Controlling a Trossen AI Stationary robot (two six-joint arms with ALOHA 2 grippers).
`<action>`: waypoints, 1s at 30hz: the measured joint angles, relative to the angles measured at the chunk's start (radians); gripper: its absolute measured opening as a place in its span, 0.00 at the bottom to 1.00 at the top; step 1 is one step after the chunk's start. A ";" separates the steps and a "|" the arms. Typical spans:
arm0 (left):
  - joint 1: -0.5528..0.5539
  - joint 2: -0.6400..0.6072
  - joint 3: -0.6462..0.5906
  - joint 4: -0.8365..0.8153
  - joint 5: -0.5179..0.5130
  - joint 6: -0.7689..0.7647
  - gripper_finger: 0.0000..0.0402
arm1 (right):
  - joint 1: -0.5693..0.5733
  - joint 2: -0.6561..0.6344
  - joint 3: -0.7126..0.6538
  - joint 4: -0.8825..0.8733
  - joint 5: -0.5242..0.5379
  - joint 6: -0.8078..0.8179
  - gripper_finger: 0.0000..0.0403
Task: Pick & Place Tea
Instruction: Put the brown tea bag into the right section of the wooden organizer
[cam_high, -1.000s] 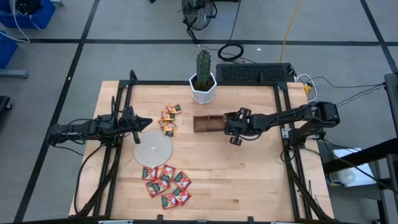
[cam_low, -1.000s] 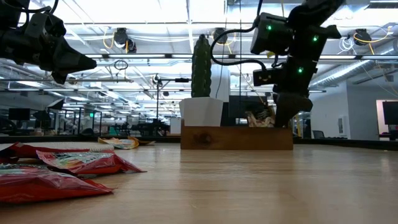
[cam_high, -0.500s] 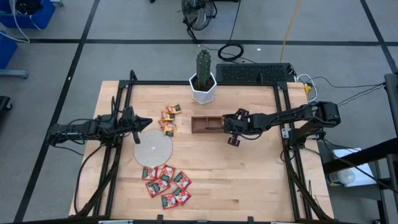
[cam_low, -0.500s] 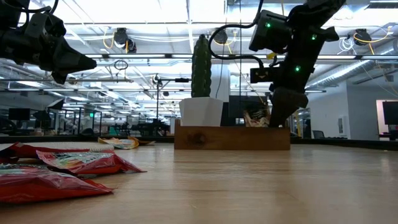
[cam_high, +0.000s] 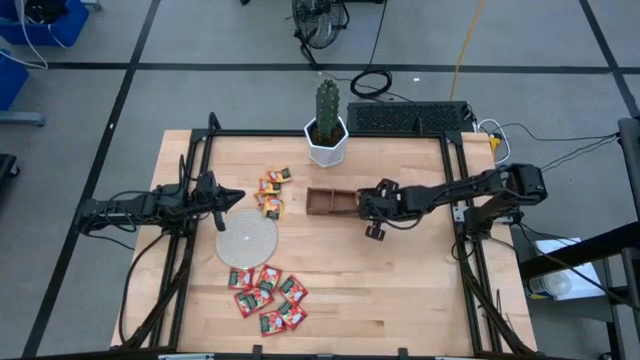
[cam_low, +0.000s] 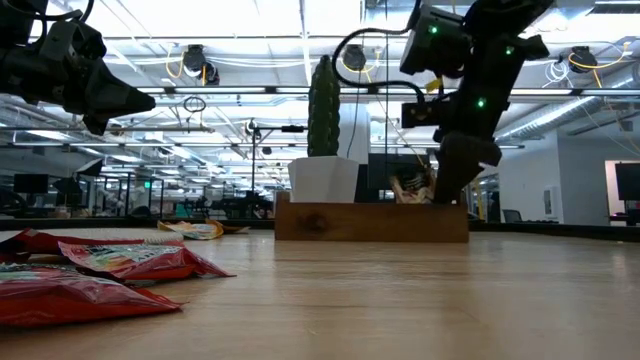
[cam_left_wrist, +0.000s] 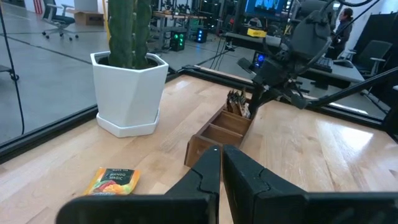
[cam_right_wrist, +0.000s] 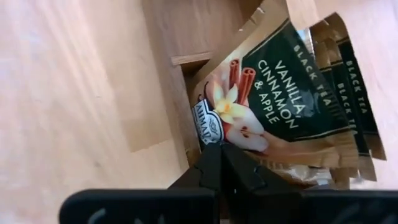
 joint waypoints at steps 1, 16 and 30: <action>0.000 0.000 0.000 0.000 0.000 0.000 0.05 | 0.007 -0.006 0.002 0.000 -0.002 0.008 0.00; 0.000 0.000 0.000 0.000 0.000 0.000 0.05 | 0.066 -0.145 -0.029 0.047 0.191 0.037 0.00; 0.000 0.000 0.000 0.000 0.000 0.000 0.05 | 0.036 -0.016 -0.061 0.105 0.113 0.025 0.00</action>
